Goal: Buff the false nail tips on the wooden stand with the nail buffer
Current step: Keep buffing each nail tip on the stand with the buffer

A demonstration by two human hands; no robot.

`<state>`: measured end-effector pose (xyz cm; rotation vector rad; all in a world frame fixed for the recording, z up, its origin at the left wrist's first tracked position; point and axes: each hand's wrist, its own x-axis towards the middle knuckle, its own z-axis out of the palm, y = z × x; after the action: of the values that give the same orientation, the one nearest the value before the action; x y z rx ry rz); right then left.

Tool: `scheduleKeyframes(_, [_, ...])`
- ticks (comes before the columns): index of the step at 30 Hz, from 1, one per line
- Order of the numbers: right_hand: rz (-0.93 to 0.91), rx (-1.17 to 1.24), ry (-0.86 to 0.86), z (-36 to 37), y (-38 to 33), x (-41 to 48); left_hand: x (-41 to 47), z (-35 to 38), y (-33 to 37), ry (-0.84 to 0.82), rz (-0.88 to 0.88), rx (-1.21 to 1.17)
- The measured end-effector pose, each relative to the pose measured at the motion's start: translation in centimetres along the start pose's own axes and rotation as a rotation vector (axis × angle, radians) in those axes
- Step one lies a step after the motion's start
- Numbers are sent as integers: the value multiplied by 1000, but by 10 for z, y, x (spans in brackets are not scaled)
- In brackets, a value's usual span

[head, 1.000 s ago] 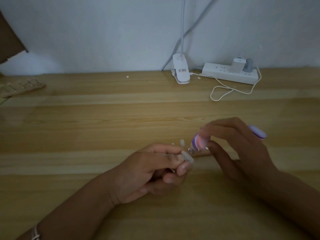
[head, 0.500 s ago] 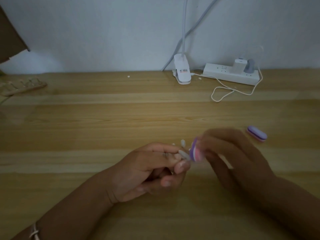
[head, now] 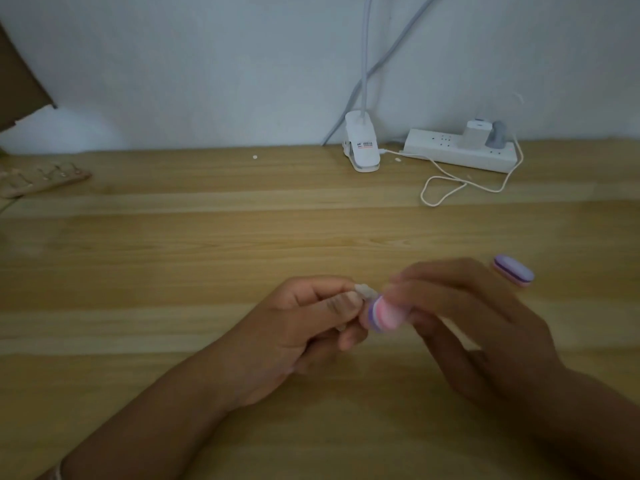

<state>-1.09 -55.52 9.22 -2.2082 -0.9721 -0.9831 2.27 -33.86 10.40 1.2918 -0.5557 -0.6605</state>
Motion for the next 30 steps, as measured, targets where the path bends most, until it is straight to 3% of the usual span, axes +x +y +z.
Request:
scheduleKeyframes(5, [28,-61,-33,-2,14,2,0,3,-2,69,134,229])
scheduleKeyframes(9, [11,-43,-6,-1,8,1,0,6,-3,89,210,270])
scheduleKeyframes(18, [69,136,-112,3,-4,-6,3,2,-11,246,239,386])
scheduleKeyframes(22, [88,-21,-98,-5,9,1,4,0,-14,277,235,488])
scheduleKeyframes(30, [90,8,-136,-2,10,-2,5,-1,-15,327,299,608])
